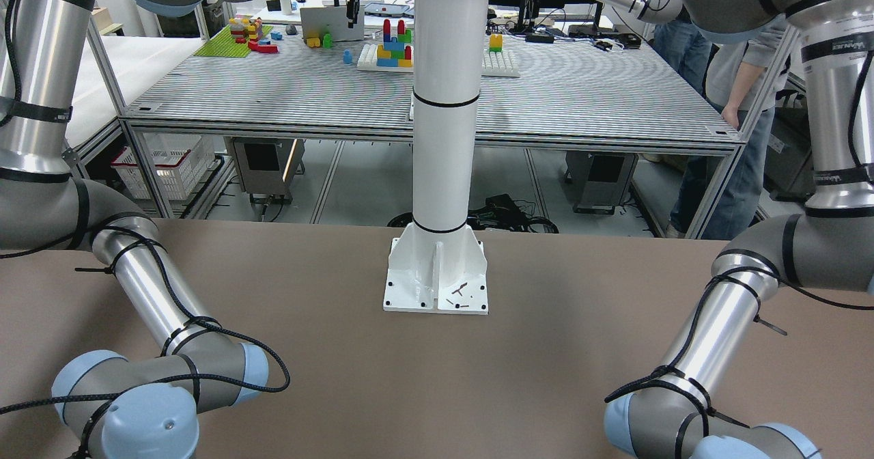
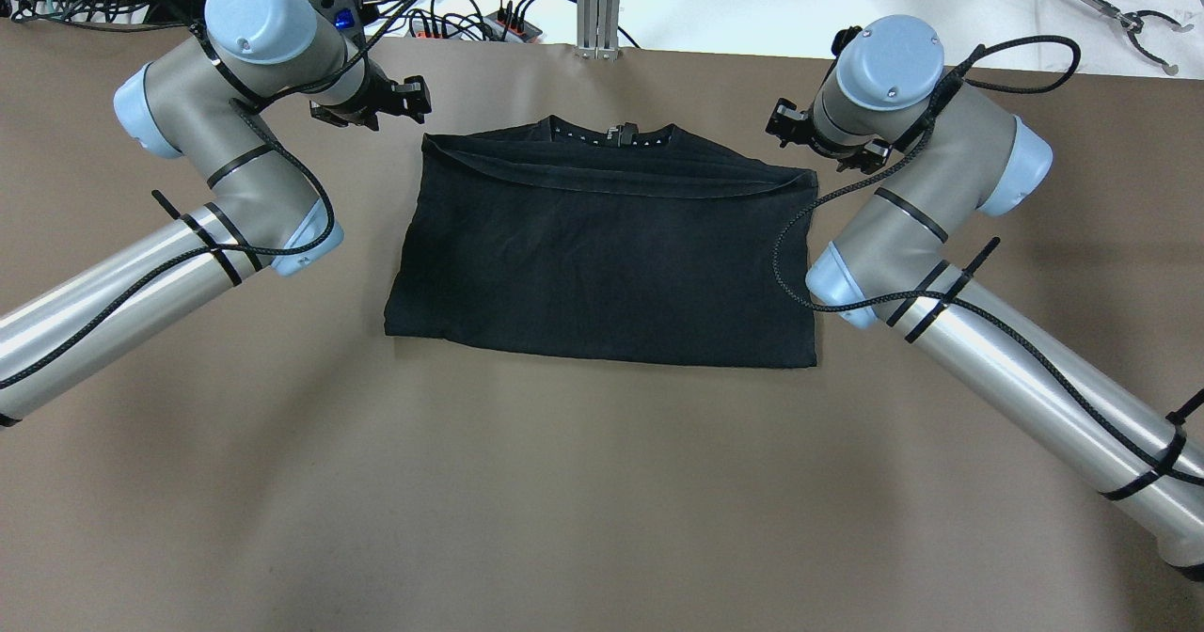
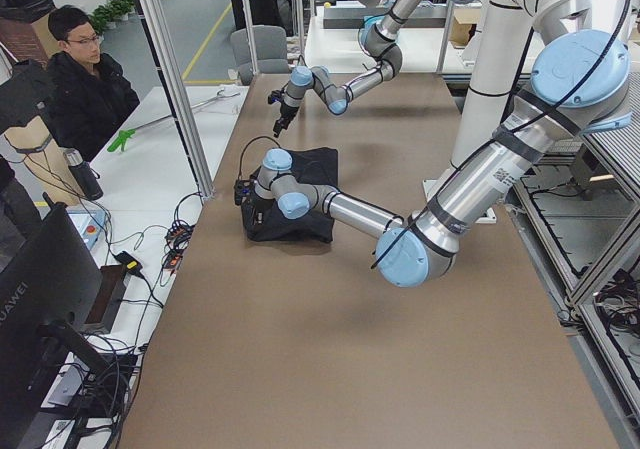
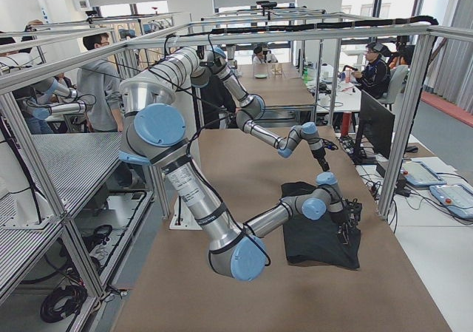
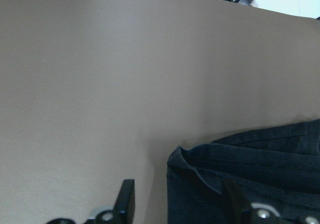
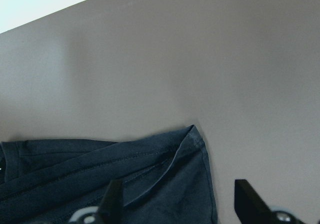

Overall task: Fold clothes
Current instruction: 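Release the hem and raise both grippers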

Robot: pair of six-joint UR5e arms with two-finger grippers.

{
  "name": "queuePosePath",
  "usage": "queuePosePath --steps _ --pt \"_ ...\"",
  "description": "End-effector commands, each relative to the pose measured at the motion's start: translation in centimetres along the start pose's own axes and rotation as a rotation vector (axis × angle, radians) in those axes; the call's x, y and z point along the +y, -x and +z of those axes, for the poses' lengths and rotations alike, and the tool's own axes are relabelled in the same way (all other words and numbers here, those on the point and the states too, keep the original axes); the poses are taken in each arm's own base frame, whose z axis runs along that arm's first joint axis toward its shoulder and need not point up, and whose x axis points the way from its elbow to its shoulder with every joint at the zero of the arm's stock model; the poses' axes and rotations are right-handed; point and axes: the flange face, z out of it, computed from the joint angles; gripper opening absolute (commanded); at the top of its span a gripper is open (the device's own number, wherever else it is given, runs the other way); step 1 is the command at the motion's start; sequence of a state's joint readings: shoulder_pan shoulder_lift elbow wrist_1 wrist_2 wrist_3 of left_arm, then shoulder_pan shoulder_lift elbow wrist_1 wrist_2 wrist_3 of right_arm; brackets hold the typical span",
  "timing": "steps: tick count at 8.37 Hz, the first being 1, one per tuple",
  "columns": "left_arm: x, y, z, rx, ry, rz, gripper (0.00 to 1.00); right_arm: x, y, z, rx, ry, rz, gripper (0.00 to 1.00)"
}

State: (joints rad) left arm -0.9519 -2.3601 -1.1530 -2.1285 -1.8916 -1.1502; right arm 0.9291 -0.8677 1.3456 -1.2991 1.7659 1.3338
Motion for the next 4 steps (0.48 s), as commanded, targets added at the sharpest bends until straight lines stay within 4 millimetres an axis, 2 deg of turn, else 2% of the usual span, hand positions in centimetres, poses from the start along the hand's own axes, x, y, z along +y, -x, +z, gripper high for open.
queuePosePath --steps 1,2,3,4 --pt "0.3 0.2 0.4 -0.005 0.005 -0.004 0.74 8.8 -6.5 -2.2 -0.116 0.045 -0.058 0.94" --pt "0.4 0.7 0.7 -0.011 0.008 -0.007 0.74 12.1 -9.2 -2.1 -0.125 0.070 -0.077 0.94" --pt "0.5 0.7 0.8 -0.013 0.009 -0.006 0.74 13.6 -10.5 -1.7 -0.131 0.077 -0.020 0.94" --pt "0.4 0.7 0.8 -0.013 0.009 -0.007 0.74 16.5 -12.1 0.0 -0.114 0.090 0.003 0.86"
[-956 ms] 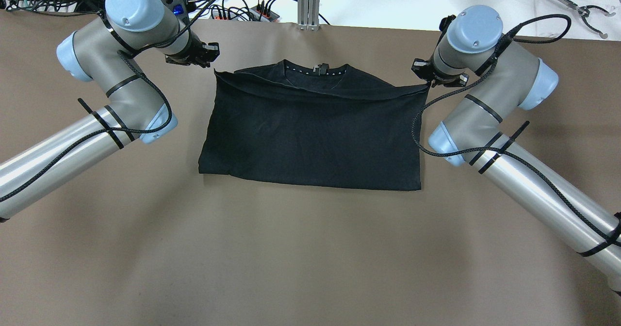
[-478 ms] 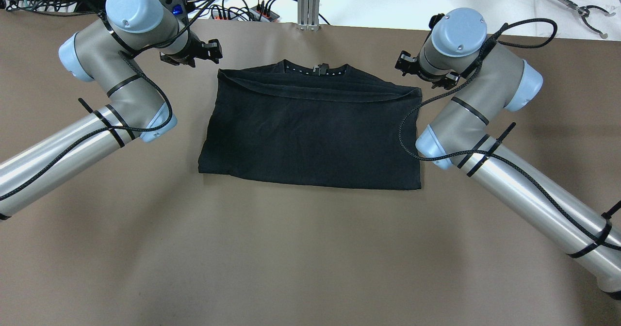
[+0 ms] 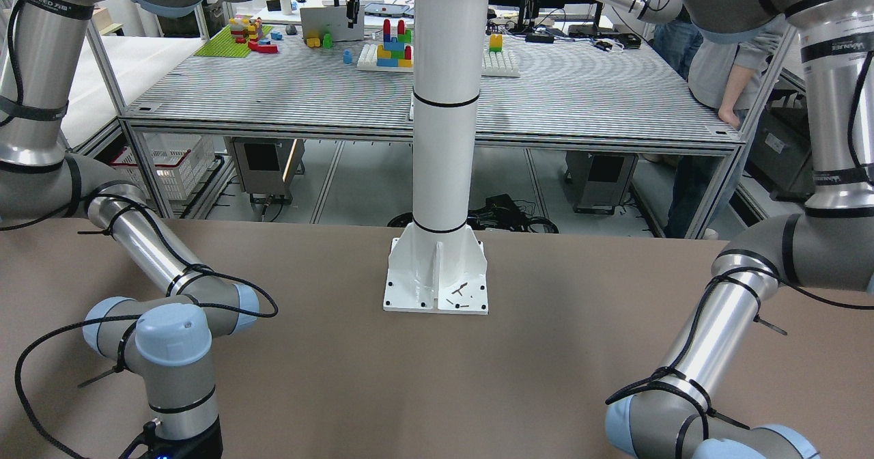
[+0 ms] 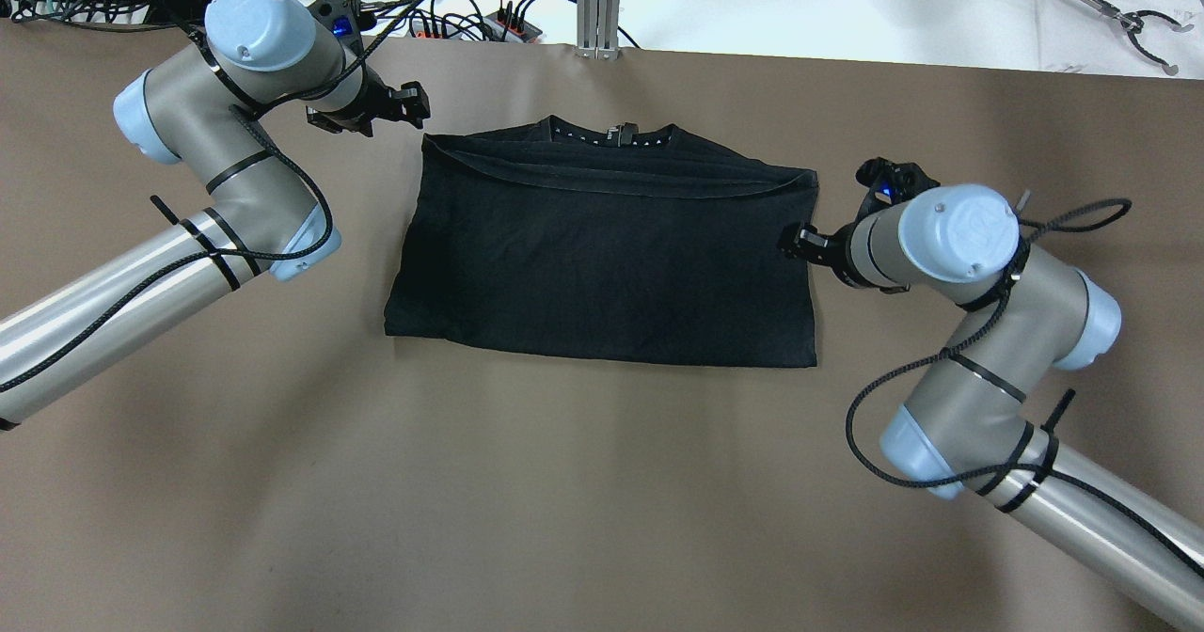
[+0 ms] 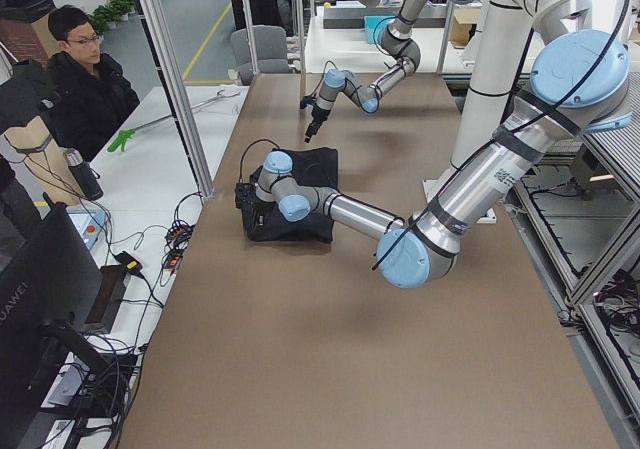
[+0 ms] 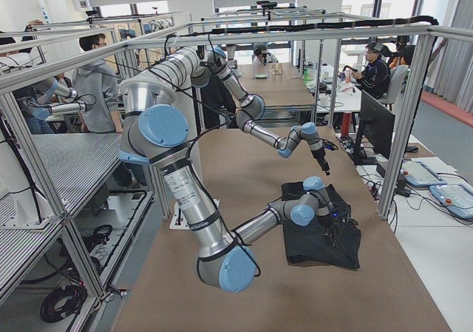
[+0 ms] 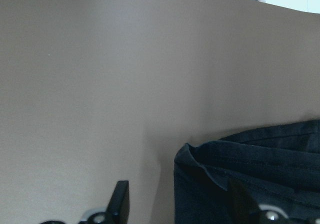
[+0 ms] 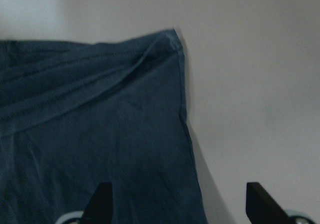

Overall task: Fold clothes
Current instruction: 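Grasp the folded shirt's corner nearest the right gripper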

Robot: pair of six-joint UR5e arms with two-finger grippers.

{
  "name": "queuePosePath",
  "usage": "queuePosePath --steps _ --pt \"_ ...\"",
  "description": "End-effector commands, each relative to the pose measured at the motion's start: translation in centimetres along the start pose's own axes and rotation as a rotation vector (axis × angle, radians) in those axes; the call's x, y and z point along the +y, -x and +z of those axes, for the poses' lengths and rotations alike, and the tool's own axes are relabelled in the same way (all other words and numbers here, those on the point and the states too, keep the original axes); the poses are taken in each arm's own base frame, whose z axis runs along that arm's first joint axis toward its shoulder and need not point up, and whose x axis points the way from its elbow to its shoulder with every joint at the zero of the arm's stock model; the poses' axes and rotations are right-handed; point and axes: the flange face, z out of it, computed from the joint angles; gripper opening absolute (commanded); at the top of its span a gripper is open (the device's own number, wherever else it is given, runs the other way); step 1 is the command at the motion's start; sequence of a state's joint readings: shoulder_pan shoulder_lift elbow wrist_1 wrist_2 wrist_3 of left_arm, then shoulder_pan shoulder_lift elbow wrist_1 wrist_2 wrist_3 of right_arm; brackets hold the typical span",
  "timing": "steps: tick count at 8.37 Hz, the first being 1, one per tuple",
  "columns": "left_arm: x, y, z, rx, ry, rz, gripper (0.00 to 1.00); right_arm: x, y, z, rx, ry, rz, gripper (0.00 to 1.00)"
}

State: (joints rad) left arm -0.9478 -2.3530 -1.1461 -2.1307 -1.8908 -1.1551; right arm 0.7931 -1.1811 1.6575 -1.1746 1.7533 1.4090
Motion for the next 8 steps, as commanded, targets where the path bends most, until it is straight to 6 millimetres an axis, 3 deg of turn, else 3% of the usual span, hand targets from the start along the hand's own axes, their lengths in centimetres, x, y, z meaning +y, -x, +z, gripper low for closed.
queuePosePath --steps 1,2,3,4,5,6,7,8 --pt "-0.1 0.4 0.0 -0.002 -0.001 -0.002 0.73 7.1 -3.0 2.3 -0.011 0.002 0.024 0.75" --pt "0.0 0.3 0.0 0.000 -0.001 -0.004 0.73 7.9 -2.8 2.5 -0.015 0.003 0.056 0.66" --pt "-0.1 0.3 -0.1 0.004 -0.004 -0.002 0.73 9.1 -2.5 2.8 -0.016 0.018 0.078 0.43" --pt "0.0 0.3 0.0 0.003 -0.002 -0.002 0.73 9.3 -2.5 2.7 -0.017 0.021 0.076 0.01" --pt "0.2 0.2 0.1 0.003 0.000 0.000 0.73 9.4 -2.6 2.2 -0.023 0.027 0.075 0.00" --pt "0.2 -0.1 0.1 0.005 0.001 -0.002 0.73 9.8 -4.1 1.4 -0.019 0.037 0.073 0.00" --pt "0.3 -0.7 -0.2 0.014 0.000 -0.019 0.73 11.3 -5.1 -2.2 -0.050 0.061 0.061 0.00" --pt "0.8 -1.3 0.0 0.020 0.006 -0.036 0.73 14.2 -6.2 -4.4 -0.061 0.108 0.077 0.00"
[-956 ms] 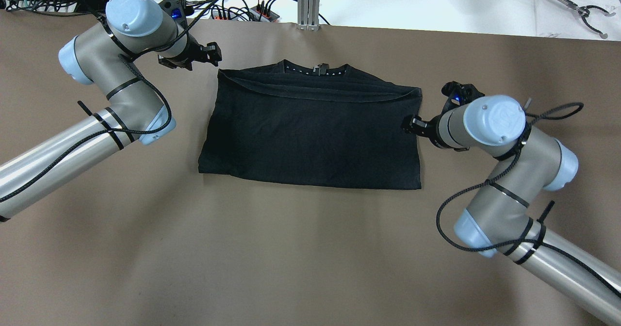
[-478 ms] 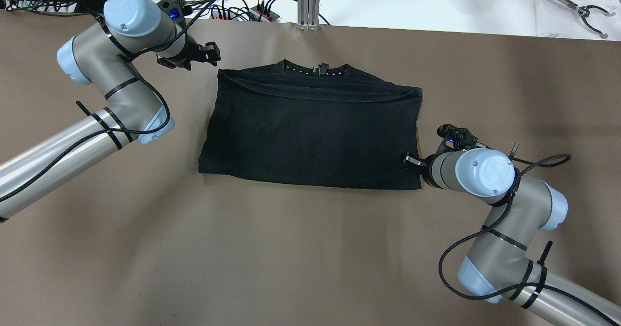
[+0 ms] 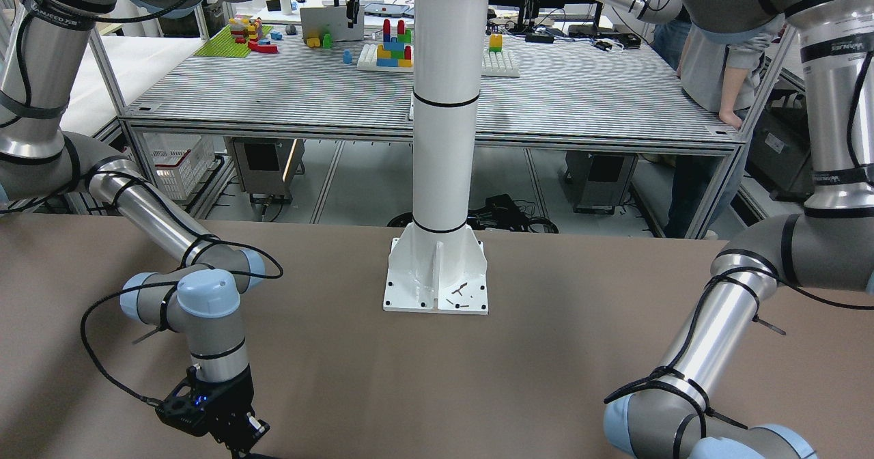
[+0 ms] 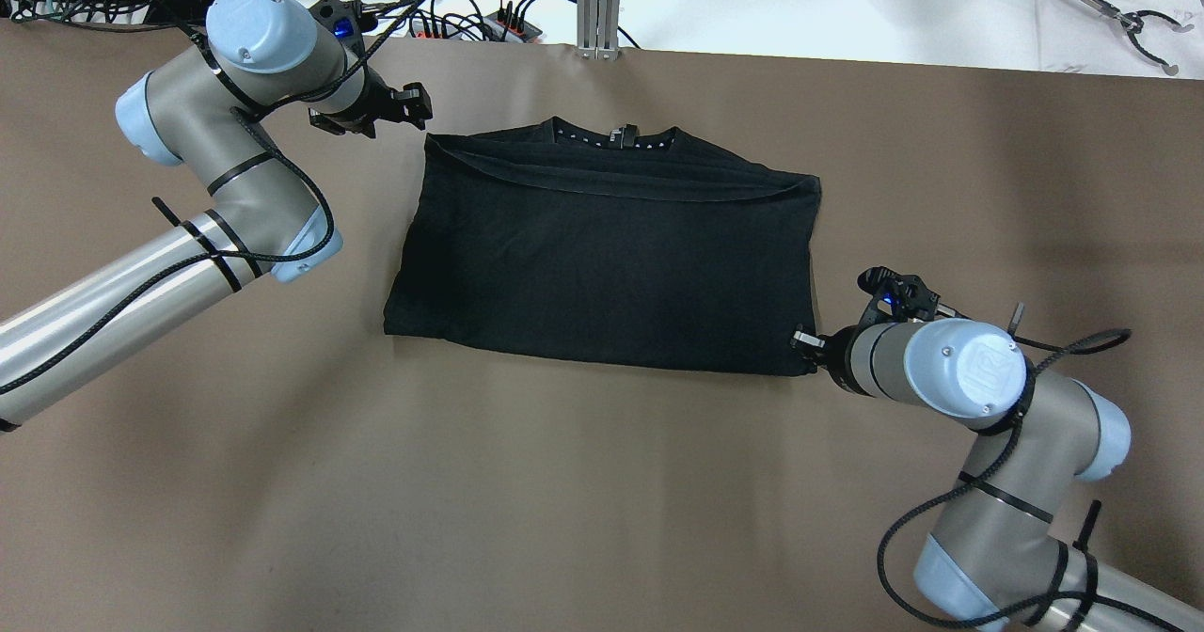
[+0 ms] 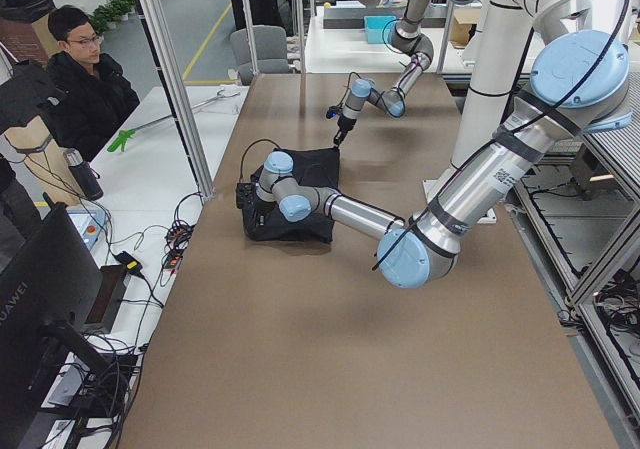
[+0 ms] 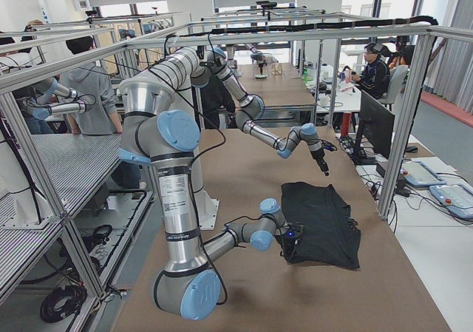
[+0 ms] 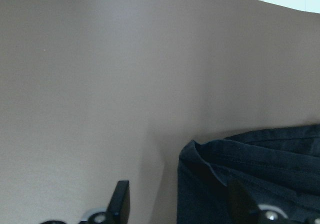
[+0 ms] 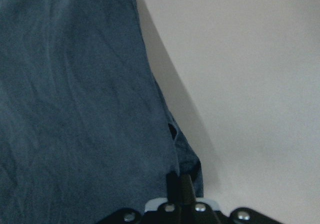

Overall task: Fold clothes
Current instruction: 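Drag the shirt corner toward the robot with the right gripper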

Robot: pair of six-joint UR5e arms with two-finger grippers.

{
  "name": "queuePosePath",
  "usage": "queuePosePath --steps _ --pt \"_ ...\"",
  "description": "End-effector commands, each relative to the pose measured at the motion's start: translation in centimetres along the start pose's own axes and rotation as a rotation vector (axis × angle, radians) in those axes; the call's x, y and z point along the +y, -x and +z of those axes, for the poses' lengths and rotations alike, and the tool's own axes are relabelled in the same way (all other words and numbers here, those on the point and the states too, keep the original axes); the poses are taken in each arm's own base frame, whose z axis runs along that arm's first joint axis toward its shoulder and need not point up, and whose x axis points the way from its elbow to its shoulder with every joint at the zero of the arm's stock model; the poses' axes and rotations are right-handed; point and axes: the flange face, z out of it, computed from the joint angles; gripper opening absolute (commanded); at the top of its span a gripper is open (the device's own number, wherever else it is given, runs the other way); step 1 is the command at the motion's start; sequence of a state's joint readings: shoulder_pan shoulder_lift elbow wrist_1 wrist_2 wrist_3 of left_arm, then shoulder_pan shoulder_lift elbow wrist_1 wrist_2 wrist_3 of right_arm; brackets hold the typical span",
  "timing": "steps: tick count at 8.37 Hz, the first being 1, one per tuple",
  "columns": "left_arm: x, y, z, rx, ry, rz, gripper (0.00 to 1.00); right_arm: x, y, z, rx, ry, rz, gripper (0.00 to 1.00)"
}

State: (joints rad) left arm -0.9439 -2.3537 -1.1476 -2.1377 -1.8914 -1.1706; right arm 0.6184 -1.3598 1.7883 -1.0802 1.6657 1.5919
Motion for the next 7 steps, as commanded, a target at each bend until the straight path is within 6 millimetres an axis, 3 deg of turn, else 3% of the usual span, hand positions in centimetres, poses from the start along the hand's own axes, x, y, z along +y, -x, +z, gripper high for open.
queuePosePath --steps 1,3,4,5,6,7 --pt "0.9 -1.3 0.0 0.014 0.007 -0.023 0.73 6.0 -2.3 -5.5 -0.034 0.105 0.045 0.00" --pt "0.9 -1.4 0.0 0.015 0.008 -0.024 0.73 12.4 -2.8 -9.5 -0.057 0.337 -0.013 0.00" --pt "0.9 -1.6 -0.3 0.022 0.005 -0.039 0.73 14.2 -2.9 -12.2 -0.052 0.561 -0.031 0.00" --pt "1.3 -2.1 -0.6 0.034 0.006 -0.050 0.73 16.1 -2.4 -13.4 -0.047 0.724 -0.055 0.00" --pt "2.1 -2.5 -1.2 0.050 0.009 -0.045 0.73 19.0 -1.8 -14.0 -0.046 0.810 -0.093 0.56" --pt "3.0 -2.6 -1.6 0.062 0.012 -0.044 0.74 20.4 -1.1 -13.9 -0.051 0.834 -0.110 0.94"
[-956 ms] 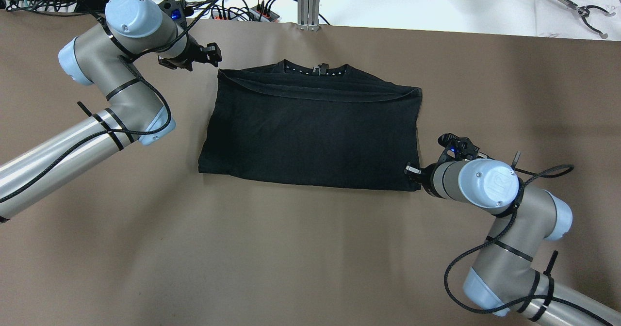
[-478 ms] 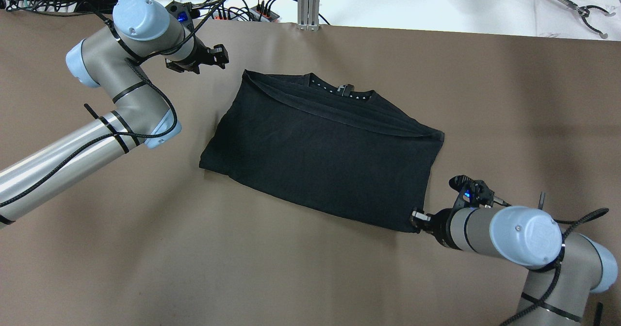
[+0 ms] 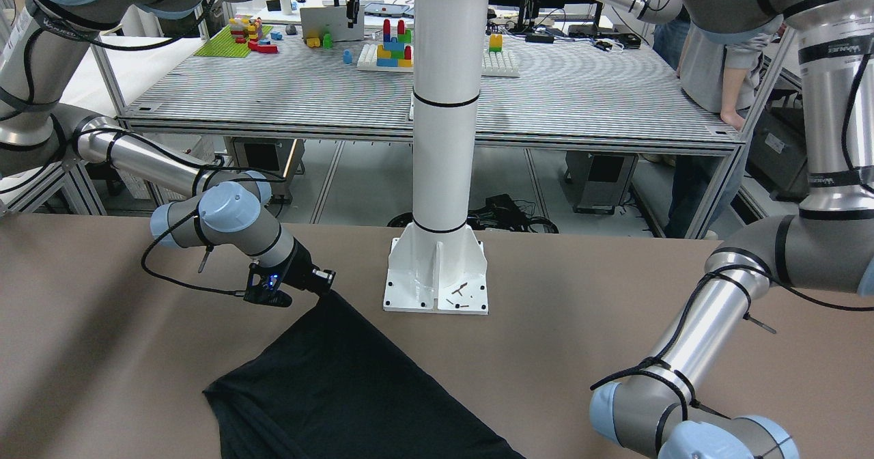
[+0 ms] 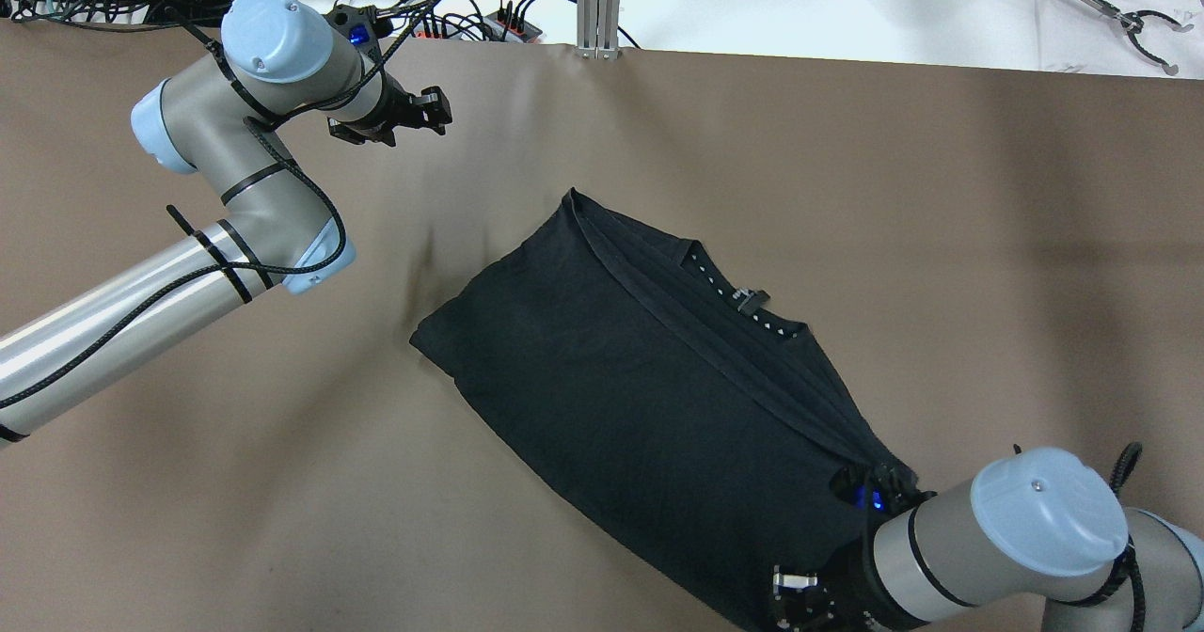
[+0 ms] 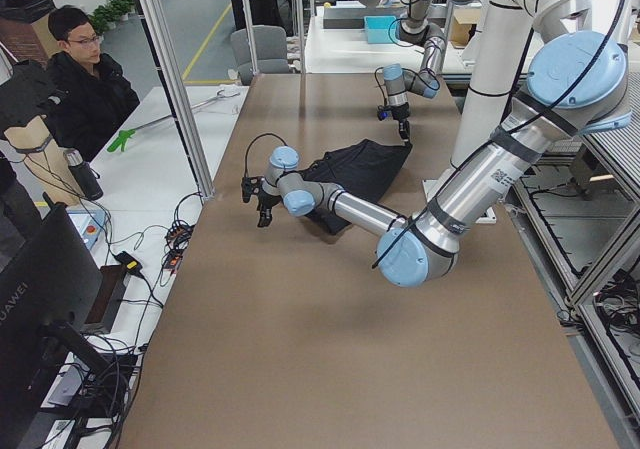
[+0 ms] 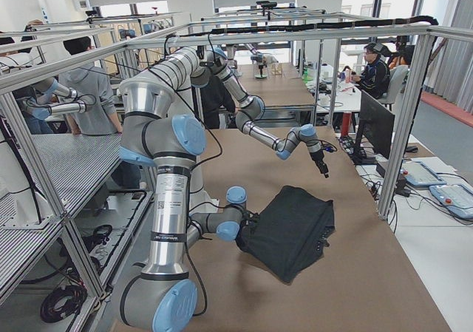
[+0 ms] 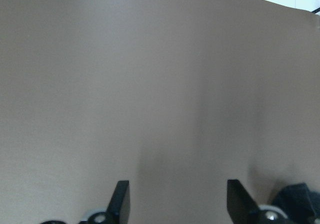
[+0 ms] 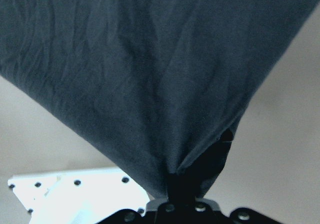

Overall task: Fold clothes
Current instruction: 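Drag the shirt corner toward the robot with the right gripper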

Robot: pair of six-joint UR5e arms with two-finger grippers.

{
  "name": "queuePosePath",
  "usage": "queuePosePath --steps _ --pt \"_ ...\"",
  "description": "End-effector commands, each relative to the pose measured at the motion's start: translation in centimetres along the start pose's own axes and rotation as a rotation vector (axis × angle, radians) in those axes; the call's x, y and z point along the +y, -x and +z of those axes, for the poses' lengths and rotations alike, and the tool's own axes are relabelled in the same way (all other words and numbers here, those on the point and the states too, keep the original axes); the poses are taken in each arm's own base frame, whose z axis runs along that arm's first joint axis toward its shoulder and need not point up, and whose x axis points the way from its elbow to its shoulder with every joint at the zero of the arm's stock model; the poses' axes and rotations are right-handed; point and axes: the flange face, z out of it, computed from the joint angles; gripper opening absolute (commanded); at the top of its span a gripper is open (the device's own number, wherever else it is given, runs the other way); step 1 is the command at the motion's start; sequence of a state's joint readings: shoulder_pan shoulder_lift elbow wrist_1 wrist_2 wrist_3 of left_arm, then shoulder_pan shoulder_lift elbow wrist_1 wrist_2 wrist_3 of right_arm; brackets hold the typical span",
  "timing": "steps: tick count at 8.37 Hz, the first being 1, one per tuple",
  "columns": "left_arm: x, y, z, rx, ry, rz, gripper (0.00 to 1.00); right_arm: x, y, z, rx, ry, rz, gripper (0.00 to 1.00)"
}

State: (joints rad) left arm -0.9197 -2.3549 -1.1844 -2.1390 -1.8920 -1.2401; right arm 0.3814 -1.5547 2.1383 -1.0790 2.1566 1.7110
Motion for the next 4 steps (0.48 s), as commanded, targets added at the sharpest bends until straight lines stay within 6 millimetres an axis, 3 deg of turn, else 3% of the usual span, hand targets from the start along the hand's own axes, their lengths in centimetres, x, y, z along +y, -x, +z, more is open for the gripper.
queuePosePath --steps 1,2,4 --pt "3.2 -1.0 -0.6 0.034 0.021 -0.020 0.74 3.6 1.5 1.9 0.010 0.145 -0.047 0.95" --pt "5.4 -1.7 -0.9 0.055 0.037 -0.043 0.74 3.7 2.0 1.7 -0.001 0.143 -0.052 0.95" --pt "13.7 -0.9 -3.1 0.115 0.081 -0.060 0.75 3.3 2.2 1.5 -0.008 0.125 -0.050 0.95"
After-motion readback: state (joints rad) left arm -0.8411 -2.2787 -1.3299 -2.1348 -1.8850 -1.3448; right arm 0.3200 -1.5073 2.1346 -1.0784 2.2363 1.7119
